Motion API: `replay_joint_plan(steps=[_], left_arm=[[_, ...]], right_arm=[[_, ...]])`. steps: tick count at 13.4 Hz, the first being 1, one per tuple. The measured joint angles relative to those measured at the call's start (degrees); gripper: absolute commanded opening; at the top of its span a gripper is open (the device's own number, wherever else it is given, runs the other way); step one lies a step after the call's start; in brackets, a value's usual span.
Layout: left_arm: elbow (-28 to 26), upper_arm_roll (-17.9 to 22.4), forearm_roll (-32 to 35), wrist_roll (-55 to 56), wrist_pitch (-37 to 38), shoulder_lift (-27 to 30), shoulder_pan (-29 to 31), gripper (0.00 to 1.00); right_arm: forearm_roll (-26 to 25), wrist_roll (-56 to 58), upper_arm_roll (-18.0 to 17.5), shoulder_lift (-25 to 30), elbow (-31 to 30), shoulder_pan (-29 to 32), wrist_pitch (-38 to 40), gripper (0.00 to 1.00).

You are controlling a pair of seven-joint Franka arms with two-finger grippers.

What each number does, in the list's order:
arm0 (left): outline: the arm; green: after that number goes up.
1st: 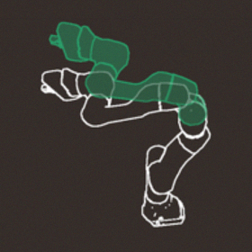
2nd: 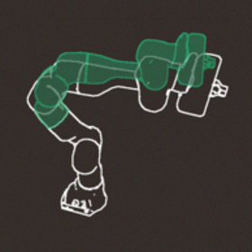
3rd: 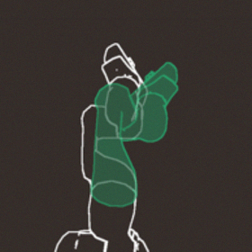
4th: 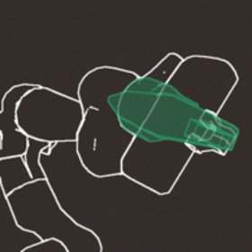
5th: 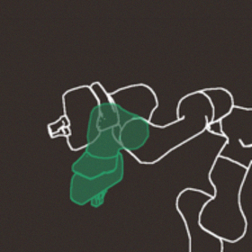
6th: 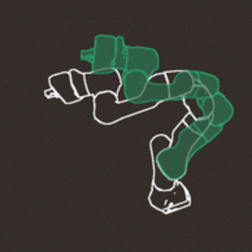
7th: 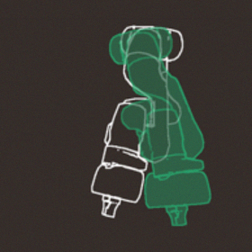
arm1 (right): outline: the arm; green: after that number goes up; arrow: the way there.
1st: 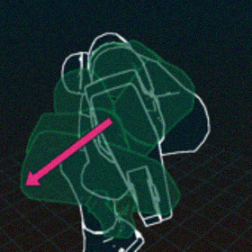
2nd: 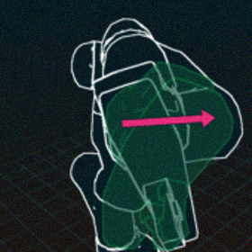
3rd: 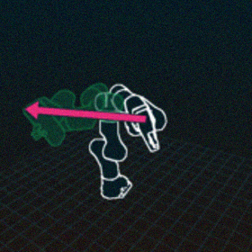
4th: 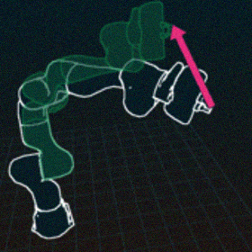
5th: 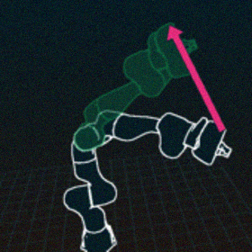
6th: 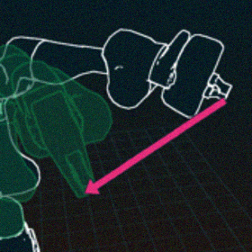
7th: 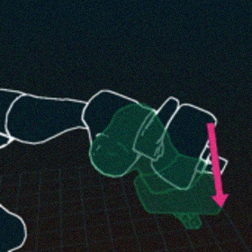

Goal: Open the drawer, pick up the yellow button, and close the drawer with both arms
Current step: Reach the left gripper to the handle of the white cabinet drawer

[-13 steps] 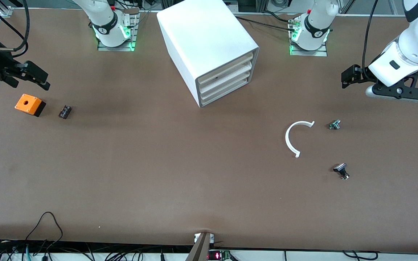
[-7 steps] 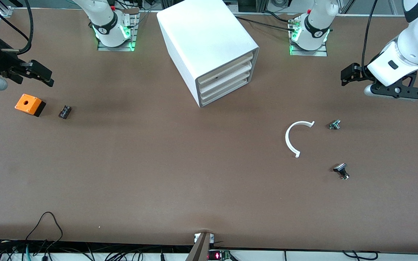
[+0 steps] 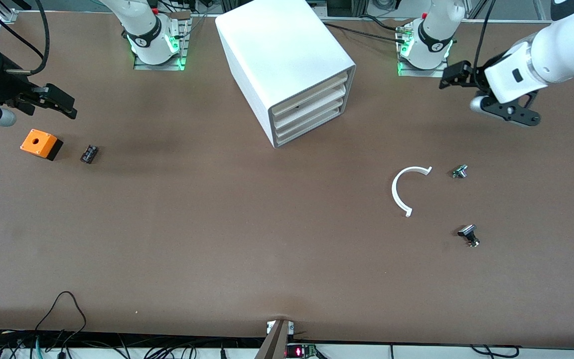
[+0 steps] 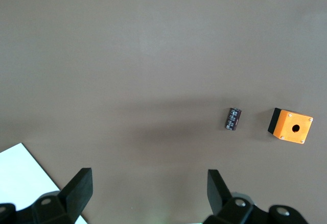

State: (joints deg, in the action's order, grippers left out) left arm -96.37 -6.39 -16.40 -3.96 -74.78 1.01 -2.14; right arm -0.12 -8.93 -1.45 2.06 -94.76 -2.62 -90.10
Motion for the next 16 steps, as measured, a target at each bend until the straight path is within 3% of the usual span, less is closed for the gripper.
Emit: replay_joint_plan(steps=[3, 10, 13, 16], left_arm=[[0.0, -0.7, -6.9, -1.6, 5.5, -3.0, -0.5, 0.99], [-0.3, -1.0, -18.7, -11.4, 6.0, -13.6, -0.7, 0.99], [-0.4, -2.8, -23.7, -12.2, 1.6, -16.9, -0.8, 0.99], [-0.8, -6.9, -25.5, -12.2, -7.8, -19.6, -1.2, 0.99]], right_arm=[[0.0, 0.0, 0.0, -0.4, -0.1, -0.2, 0.0, 0.99], [0.0, 0.0, 0.0, -0.5, -0.1, -0.4, 0.0, 0.99], [0.0, 0.0, 0.0, -0.6, -0.1, -0.7, 0.0, 0.99], [0.0, 0.0, 0.0, -0.6, -0.1, -0.8, 0.0, 0.99]])
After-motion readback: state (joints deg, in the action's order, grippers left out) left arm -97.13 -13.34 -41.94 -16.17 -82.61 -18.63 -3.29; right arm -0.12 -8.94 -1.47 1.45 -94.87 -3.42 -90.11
